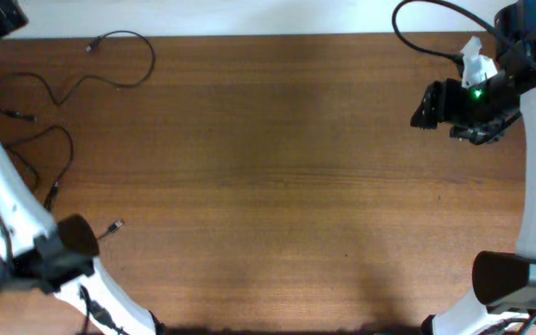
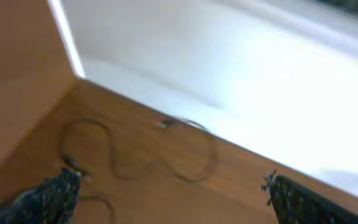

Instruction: Untangle cables

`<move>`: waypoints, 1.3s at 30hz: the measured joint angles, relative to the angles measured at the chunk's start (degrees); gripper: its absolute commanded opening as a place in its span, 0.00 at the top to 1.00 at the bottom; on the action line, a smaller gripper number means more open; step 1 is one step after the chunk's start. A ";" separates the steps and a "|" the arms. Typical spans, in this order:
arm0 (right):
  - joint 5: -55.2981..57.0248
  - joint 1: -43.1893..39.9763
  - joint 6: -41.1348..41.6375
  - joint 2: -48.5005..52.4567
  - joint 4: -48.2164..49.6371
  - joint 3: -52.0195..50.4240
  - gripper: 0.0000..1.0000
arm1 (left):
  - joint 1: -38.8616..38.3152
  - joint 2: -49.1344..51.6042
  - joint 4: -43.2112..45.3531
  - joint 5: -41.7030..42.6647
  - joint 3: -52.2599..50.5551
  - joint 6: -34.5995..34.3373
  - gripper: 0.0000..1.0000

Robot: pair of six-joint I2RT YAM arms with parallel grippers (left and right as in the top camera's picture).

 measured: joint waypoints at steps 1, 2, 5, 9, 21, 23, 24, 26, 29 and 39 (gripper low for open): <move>0.07 0.00 -0.02 -0.55 0.04 -0.11 0.19 | -1.27 -2.93 -3.80 2.08 0.13 -0.02 0.01; 0.04 0.00 -0.02 -1.73 -0.07 -0.22 0.18 | -2.23 -4.22 -5.49 2.91 0.13 0.02 0.01; 0.11 0.00 -0.15 -10.80 0.02 -0.26 0.05 | -8.96 -8.04 -13.51 5.14 0.09 0.00 0.01; 0.09 0.00 -0.20 -24.24 -0.04 -0.26 0.01 | -13.18 -11.28 -18.95 6.51 -0.04 0.00 0.01; 1.60 0.00 -0.26 -39.32 -0.02 -0.24 0.01 | -14.03 -11.41 -18.97 7.30 -0.15 0.00 0.00; 2.19 0.00 -0.46 -39.23 4.48 -1.53 0.01 | -14.03 -11.41 -18.97 7.28 -0.15 0.00 0.00; 2.12 0.00 -0.59 -40.06 8.87 -4.11 0.01 | -14.03 -11.41 -18.97 7.32 -0.15 0.00 0.01; 1.92 0.00 -0.70 -44.89 21.20 -15.74 0.01 | -14.03 -11.41 -18.95 7.30 -0.15 0.00 0.01; 1.36 0.00 -0.81 -58.23 45.55 -43.12 0.01 | -14.03 -11.41 -18.97 7.32 -0.20 0.00 0.01; -3.06 0.00 -1.29 -88.91 91.89 -101.66 0.01 | -14.01 -11.41 -19.08 7.50 -0.20 -0.02 0.01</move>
